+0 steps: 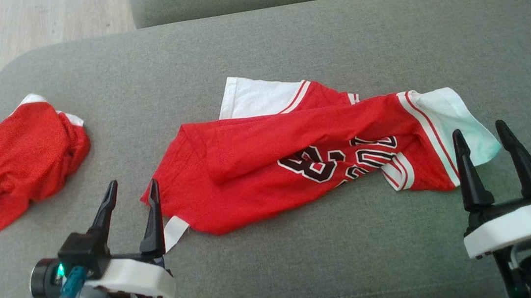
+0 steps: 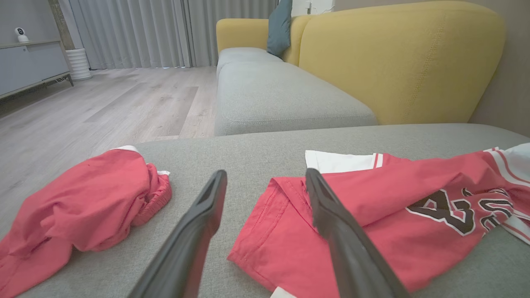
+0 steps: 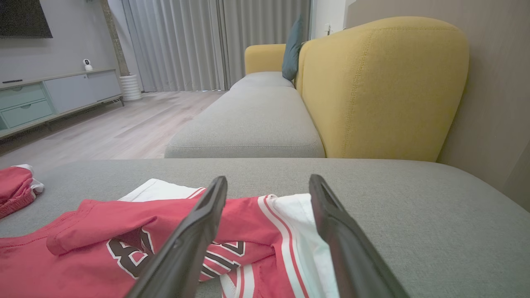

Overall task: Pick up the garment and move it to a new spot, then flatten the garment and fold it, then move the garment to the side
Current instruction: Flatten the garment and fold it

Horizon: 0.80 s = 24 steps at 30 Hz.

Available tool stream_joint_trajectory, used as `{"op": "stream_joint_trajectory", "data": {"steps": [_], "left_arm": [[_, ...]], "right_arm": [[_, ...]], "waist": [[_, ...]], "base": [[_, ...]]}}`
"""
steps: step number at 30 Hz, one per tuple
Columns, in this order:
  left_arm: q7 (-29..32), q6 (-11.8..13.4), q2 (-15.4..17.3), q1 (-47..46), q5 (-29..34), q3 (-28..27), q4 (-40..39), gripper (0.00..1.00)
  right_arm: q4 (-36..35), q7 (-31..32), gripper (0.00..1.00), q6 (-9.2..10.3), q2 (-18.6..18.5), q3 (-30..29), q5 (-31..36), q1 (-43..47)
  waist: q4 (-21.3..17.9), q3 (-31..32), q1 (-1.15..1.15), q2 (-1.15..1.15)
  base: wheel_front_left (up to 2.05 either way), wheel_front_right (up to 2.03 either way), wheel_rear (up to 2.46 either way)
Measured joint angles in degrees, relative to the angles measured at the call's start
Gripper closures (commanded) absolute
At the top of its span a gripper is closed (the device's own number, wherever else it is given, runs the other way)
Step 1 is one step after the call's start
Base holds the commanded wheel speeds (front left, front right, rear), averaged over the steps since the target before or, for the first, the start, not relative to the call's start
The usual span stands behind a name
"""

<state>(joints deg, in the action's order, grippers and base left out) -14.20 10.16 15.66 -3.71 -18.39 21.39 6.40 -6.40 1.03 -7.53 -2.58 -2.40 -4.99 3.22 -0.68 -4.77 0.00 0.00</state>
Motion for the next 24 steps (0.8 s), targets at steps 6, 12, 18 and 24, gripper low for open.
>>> {"op": "stream_joint_trajectory", "data": {"steps": [6,12,18,24], "left_arm": [[0.0,0.0,0.1,0.0,0.0,0.1,-0.1,0.00],[5.8,-2.9,-0.1,-3.0,-2.3,2.4,1.5,0.00],[14.9,-8.8,-3.9,-16.8,-4.8,6.4,7.6,0.00],[20.7,-12.9,-6.1,-26.3,-8.7,6.7,21.0,0.00]], "right_arm": [[0.0,0.1,0.00,0.00,0.0,0.0,-0.3,0.0],[-0.4,0.5,0.00,0.00,0.0,0.0,-0.5,-0.1],[-0.6,0.6,0.00,0.00,0.0,0.8,-0.5,-1.3],[0.1,0.2,0.00,0.00,0.0,2.4,-0.8,-4.3]], "waist": [[-0.1,-0.2,0.00,0.00],[0.1,-2.2,0.00,0.00],[0.0,-5.8,0.00,0.00],[-2.0,-8.3,0.00,0.00]], "base": [[0.00,0.00,0.00],[0.00,0.00,0.00],[0.00,0.00,0.00],[0.00,0.00,0.00]]}}
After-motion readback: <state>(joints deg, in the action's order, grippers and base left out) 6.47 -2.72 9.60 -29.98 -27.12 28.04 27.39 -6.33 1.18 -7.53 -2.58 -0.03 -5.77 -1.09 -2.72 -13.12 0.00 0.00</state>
